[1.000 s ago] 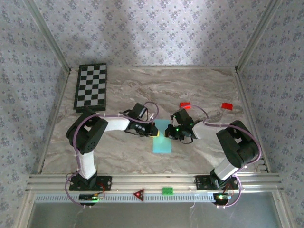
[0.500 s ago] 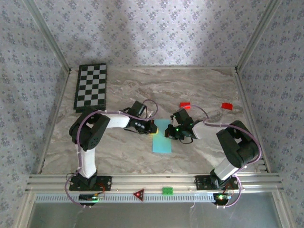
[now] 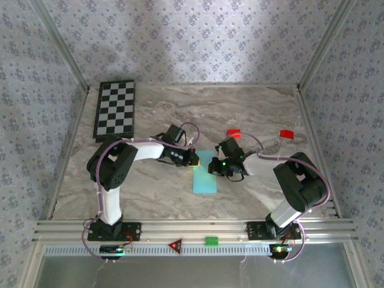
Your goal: Fold a paper plane with a square sheet of paper (pick it up from the middle)
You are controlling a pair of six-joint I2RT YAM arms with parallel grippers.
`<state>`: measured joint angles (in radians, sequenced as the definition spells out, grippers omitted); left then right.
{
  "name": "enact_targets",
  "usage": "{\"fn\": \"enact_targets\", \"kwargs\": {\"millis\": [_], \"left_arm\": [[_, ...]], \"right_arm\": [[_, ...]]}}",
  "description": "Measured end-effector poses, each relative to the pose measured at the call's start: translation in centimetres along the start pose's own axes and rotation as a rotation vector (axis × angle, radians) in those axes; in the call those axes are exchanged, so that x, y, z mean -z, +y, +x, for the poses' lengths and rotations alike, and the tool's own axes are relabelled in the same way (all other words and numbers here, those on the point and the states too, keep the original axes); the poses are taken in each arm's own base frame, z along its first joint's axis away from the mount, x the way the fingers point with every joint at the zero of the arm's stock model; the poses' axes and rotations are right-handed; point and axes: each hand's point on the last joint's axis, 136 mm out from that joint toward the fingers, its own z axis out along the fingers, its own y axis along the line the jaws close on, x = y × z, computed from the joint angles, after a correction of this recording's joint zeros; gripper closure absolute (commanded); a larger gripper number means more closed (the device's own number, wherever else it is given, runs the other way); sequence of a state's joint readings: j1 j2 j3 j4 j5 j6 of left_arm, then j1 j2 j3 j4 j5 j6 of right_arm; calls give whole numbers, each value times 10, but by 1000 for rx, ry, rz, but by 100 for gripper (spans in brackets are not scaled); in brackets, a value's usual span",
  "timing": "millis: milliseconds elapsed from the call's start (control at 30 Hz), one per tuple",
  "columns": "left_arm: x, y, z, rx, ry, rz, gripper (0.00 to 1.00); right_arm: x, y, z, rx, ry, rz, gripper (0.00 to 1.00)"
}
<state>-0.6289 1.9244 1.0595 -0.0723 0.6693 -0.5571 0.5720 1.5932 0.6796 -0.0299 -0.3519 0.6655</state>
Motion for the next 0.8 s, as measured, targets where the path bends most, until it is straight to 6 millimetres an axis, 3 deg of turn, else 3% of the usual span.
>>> {"fn": "enact_targets", "kwargs": {"millis": [167, 367, 700, 800], "left_arm": [[4, 3, -19, 9, -31, 3, 100], [-3, 18, -14, 28, -5, -10, 100], [-1, 18, -16, 39, 8, -37, 100], [3, 10, -25, 35, 2, -38, 100]], "right_arm": [[0, 0, 0, 0, 0, 0, 95], [0, 0, 0, 0, 0, 0, 95], [0, 0, 0, 1, 0, 0, 95], [0, 0, 0, 0, 0, 0, 95]]}}
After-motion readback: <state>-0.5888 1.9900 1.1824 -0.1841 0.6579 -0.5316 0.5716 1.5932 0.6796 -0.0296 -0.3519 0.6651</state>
